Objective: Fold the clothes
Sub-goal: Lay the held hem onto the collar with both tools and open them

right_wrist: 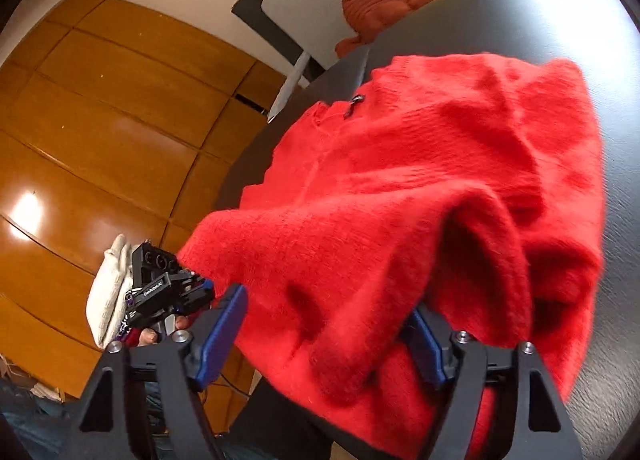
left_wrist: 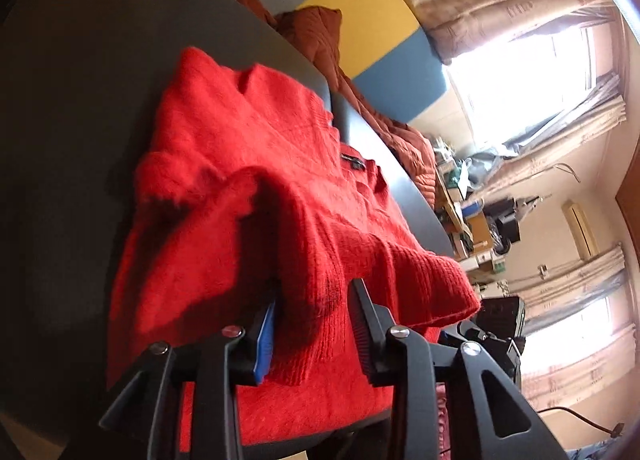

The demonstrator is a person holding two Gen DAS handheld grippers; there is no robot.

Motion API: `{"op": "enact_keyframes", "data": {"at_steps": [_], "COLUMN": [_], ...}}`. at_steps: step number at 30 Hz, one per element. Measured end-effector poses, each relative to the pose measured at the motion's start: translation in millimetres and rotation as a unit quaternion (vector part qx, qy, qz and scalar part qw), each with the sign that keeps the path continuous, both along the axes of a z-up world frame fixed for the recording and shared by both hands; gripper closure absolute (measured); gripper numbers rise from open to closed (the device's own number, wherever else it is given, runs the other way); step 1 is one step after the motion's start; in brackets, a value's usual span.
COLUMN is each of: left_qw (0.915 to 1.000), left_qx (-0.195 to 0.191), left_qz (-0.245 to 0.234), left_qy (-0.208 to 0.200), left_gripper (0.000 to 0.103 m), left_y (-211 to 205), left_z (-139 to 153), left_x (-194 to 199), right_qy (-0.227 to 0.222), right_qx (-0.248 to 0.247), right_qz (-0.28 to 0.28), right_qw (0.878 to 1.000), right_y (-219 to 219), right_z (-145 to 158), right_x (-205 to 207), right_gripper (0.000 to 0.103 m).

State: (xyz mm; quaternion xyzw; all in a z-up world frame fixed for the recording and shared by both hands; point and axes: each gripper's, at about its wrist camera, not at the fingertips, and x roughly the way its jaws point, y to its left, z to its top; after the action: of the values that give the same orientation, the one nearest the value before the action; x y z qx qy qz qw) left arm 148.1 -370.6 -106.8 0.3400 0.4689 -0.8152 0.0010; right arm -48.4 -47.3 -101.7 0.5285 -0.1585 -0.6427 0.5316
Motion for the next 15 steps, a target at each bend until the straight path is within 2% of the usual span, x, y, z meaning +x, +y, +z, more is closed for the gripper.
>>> {"op": "enact_keyframes", "data": {"at_steps": [3,5,8,12,15], "left_qw": [0.9986,0.9974,0.9966,0.9962,0.9951], "left_qx": [0.033,0.041,0.041,0.019,0.0], "left_qz": [-0.013,-0.003,0.025,0.056,0.08], "left_qy": [0.039,0.059,0.067,0.063,0.059], "left_gripper": [0.069,0.069,0.069,0.069,0.067], "left_y": [-7,-15,-32,-49,-62], "left_z": [10,19,27,34,40], "left_x": [-16,-32,-52,-54,-53], "right_qy": [-0.009,-0.006,-0.003,-0.008,0.007], "right_qx": [-0.028,-0.049,-0.058,-0.051,-0.046], "right_qz": [0.026,0.022,-0.022,-0.078,-0.081], "right_qw": [0.999,0.999,0.998,0.996,0.996], "right_y": [-9,-17,-26,-32,-24], "right_z": [9,19,24,21,28], "right_x": [0,-8,-32,-63,-64], "right_gripper": [0.023,0.02,0.019,0.019,0.019]}}
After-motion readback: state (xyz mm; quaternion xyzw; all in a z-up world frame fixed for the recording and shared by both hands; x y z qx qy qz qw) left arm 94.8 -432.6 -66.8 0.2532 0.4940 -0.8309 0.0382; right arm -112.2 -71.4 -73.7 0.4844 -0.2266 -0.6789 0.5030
